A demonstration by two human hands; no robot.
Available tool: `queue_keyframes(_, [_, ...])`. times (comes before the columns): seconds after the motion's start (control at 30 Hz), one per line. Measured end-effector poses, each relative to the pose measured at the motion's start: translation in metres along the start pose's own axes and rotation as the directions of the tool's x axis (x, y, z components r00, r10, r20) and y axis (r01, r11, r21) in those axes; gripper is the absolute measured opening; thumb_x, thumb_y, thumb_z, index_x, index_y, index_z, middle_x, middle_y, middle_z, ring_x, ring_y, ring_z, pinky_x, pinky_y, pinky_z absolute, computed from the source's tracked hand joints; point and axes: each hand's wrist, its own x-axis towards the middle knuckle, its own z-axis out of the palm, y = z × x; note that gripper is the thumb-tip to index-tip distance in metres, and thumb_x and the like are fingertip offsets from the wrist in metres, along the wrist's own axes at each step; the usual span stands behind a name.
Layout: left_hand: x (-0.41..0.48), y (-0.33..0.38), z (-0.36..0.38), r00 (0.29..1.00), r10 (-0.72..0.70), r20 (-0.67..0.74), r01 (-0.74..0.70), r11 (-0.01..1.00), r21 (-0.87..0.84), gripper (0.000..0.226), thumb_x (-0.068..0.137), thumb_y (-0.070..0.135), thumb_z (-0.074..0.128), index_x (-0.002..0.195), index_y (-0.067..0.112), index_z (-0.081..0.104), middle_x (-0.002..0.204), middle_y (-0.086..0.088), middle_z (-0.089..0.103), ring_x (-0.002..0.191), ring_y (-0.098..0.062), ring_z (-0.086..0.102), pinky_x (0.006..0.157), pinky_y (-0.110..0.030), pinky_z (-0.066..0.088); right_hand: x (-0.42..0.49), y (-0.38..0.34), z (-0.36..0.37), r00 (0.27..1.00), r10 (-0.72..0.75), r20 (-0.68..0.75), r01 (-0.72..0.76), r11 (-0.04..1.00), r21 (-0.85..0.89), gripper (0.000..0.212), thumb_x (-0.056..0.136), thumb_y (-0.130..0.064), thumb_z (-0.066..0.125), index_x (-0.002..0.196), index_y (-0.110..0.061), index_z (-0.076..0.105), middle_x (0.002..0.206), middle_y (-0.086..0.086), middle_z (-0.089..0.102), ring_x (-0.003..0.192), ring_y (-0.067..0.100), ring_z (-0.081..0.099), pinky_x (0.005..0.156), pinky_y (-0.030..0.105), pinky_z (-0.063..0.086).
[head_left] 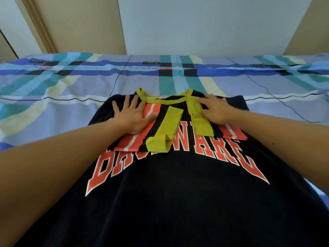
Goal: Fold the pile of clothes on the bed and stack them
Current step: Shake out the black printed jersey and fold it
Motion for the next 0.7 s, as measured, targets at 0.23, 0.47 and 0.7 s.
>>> queue_keyframes(0.23, [0.039, -0.014, -0.024, 0.995, -0.088, 0.052, 0.082, 0.991, 0.109, 0.123, 0.068, 0.095, 0.03, 0.157, 0.013, 0.006, 0.151, -0.022, 0.038, 0.14, -0.04, 0.037, 0.113, -0.059, 0.027, 0.025, 0.009, -0.027, 0.983, 0.126, 0.13, -0.149, 0.973, 0.179, 0.103, 0.084, -0.027, 0.077, 0.159, -0.016, 0.008, 0.159, 0.016, 0.028, 0.142, 0.037, 0.032, 0.108, 0.044, 0.033])
queue_keyframes(0.47, [0.038, -0.019, -0.079, 0.993, -0.107, 0.044, 0.092, 0.962, 0.257, 0.055, 0.086, 0.063, 0.063, 0.098, 0.012, 0.049, 0.102, -0.008, 0.054, 0.098, -0.029, 0.048, 0.106, -0.051, 0.028, 0.018, 0.012, -0.048, 0.989, 0.105, 0.104, -0.114, 0.99, 0.087, 0.043, 0.081, -0.023, 0.081, 0.118, -0.008, 0.065, 0.112, 0.01, 0.067, 0.101, 0.028, 0.061, 0.084, 0.037, 0.046])
queue_keyframes(0.7, [0.013, -0.02, -0.161, 0.853, -0.076, -0.516, 0.168, 0.977, 0.133, 0.032, 0.092, 0.049, 0.053, 0.092, 0.017, 0.06, 0.093, -0.012, 0.065, 0.09, -0.034, 0.062, 0.105, -0.048, 0.024, -0.014, -0.008, -0.125, 0.854, 0.133, -0.502, -0.13, 0.991, 0.041, 0.028, 0.079, -0.021, 0.068, 0.106, -0.014, 0.064, 0.108, 0.017, 0.063, 0.101, 0.04, 0.062, 0.074, 0.035, 0.043])
